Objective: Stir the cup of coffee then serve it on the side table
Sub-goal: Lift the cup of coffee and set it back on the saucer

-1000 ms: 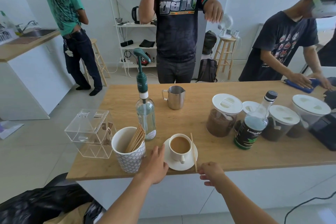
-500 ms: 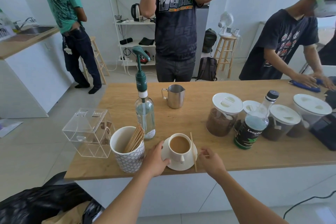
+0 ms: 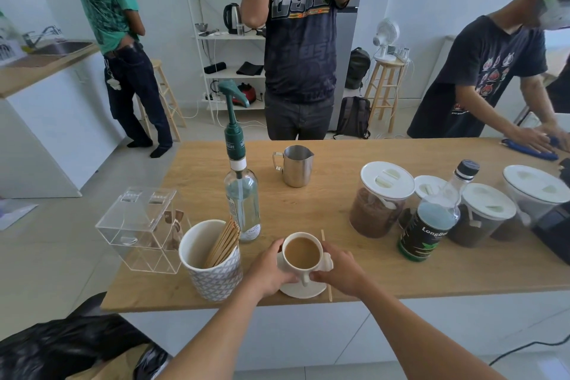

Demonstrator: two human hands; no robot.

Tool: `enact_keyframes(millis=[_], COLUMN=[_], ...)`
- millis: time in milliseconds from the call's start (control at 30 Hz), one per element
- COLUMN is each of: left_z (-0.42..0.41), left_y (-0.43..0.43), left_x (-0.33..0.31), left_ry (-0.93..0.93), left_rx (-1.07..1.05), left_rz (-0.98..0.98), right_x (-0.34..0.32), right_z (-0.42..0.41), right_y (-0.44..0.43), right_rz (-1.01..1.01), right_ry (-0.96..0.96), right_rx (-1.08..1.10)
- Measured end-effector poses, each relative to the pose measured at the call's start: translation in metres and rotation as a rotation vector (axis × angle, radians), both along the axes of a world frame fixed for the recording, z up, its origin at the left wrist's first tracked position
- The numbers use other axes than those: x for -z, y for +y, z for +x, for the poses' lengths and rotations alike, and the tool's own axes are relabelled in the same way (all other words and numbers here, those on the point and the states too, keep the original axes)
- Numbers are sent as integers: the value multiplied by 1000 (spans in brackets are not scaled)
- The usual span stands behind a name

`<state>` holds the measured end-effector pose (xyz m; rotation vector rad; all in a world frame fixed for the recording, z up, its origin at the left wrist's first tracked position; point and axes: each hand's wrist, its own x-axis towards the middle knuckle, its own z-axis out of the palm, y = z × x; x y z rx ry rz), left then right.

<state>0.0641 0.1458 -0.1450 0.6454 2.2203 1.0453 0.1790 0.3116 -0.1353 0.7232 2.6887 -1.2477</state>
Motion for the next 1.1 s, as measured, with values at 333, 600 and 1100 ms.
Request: enact_keyframes(millis=[333,600,1100], left_z=[5,2,-22], left_y=[4,6,-8], left_x=[-5,-16,-114], left_ry=[-82,-65,-52], left_rx=[-39,-58,94], left_rz=[57,25,131], right_x=[-1,-9,-81], right_z=[-8,-5,-14], right_y=[-2,-2,-4], right_rz=[-28,-55,-126], right_ry=[33,107,253], right_rx=[-44,-4,-10])
